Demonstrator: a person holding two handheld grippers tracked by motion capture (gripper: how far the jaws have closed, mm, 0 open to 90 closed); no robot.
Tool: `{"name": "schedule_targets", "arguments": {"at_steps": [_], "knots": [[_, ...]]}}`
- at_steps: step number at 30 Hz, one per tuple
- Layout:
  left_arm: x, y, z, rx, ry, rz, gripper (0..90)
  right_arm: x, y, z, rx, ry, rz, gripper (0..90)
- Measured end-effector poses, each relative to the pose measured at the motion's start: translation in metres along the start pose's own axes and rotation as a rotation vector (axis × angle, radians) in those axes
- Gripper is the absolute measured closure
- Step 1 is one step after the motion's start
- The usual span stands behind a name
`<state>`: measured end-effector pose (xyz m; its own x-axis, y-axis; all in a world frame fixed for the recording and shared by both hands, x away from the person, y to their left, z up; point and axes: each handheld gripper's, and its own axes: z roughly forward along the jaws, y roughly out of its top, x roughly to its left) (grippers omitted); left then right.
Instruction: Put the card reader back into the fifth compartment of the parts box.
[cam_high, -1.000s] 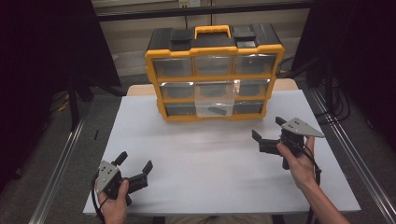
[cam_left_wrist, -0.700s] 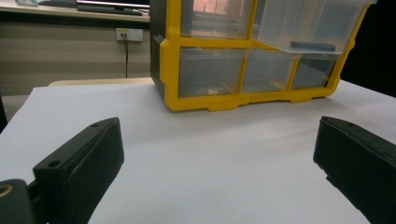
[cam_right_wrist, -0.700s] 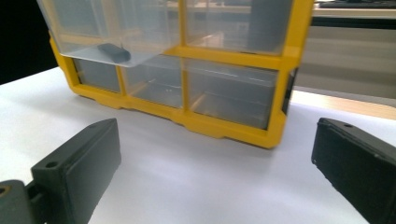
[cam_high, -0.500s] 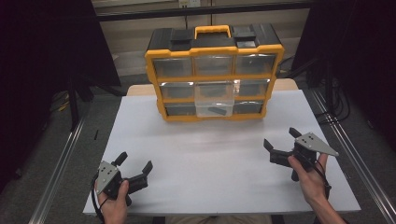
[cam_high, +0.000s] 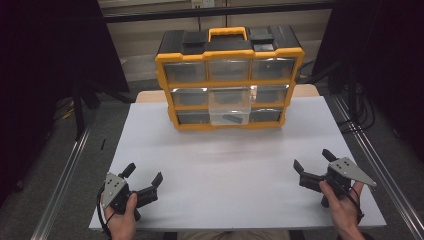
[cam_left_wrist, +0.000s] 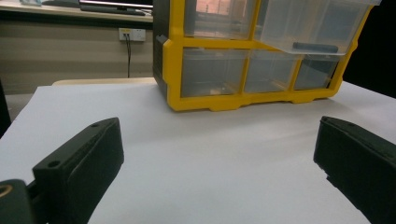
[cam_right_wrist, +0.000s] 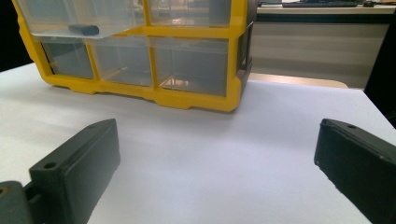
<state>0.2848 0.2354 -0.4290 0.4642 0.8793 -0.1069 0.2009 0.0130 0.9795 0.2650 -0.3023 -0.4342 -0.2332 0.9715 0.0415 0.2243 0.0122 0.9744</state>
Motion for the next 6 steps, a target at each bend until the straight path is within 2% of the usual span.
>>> {"name": "schedule_targets", "arguments": {"at_steps": [2, 6], "knots": [[0.0002, 0.0, 0.0006, 0.004, -0.005, -0.004, 1.5, -0.0014, -0.0013, -0.0003, -0.003, -0.006, 0.007, 0.0], [0.0012, 0.0, 0.0012, 0.008, -0.009, -0.008, 1.5, -0.0006, -0.0041, 0.0028, 0.017, 0.016, 0.009, 0.0]]}}
